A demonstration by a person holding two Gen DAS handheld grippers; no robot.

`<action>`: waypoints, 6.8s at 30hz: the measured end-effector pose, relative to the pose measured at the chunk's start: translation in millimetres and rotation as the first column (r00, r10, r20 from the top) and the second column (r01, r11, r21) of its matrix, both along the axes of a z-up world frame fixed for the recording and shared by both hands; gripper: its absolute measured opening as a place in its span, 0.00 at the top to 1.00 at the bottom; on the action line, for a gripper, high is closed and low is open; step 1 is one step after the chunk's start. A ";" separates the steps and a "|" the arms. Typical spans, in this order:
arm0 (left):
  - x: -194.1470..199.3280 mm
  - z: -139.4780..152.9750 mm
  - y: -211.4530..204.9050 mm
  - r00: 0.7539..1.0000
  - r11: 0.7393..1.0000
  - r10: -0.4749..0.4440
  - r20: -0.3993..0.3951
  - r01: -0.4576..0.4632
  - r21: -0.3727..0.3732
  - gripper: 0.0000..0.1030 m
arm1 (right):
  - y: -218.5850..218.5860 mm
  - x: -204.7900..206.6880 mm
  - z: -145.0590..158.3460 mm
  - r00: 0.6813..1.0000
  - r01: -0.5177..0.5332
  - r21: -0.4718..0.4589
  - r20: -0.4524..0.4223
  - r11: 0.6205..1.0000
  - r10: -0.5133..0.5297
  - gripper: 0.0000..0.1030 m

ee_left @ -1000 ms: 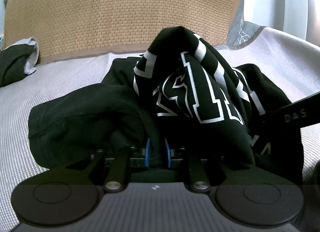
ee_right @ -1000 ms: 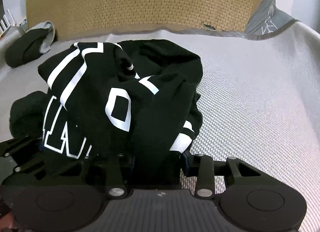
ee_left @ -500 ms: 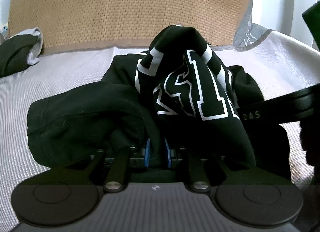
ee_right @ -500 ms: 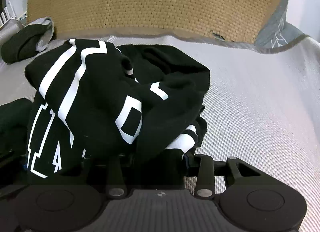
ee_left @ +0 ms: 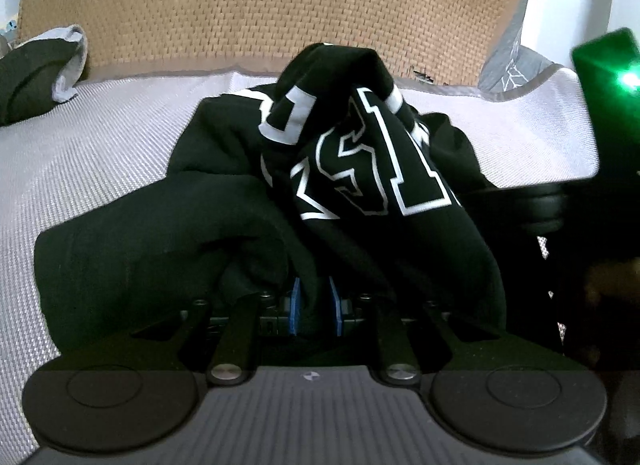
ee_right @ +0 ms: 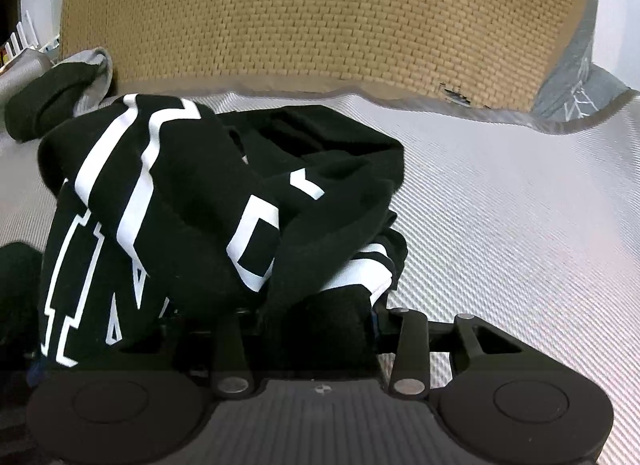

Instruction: Fold clothes

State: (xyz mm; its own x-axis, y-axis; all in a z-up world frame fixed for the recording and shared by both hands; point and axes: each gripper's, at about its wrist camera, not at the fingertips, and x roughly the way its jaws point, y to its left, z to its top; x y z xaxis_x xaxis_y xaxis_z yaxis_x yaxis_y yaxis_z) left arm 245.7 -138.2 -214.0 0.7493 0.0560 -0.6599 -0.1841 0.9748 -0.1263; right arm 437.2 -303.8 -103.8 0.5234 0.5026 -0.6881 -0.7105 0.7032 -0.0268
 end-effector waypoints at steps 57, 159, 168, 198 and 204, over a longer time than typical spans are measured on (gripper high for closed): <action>-1.8 28.8 31.5 0.989 0.989 -0.145 -0.015 0.145 -0.004 0.80 | -20.0 -8.4 -9.6 0.995 0.005 0.226 0.092 0.974 -0.026 0.50; 53.9 30.2 144.3 0.991 0.955 0.112 0.067 -0.126 0.268 0.33 | -31.4 16.9 -19.2 0.994 0.069 0.336 -0.105 0.939 -0.035 0.42; 71.9 21.1 128.0 1.000 0.954 -0.001 0.001 0.001 0.299 0.85 | -32.0 17.1 -18.8 0.994 0.068 0.336 -0.107 0.939 -0.033 0.42; 35.5 105.6 153.7 1.000 0.798 0.009 0.010 -0.013 0.602 0.71 | -32.6 18.1 -18.1 0.992 0.074 0.346 -0.124 0.935 -0.033 0.41; 22.8 65.9 140.8 0.982 0.893 -0.128 -0.137 0.174 0.415 0.58 | -33.0 18.3 -18.3 0.992 0.076 0.345 -0.125 0.936 -0.034 0.41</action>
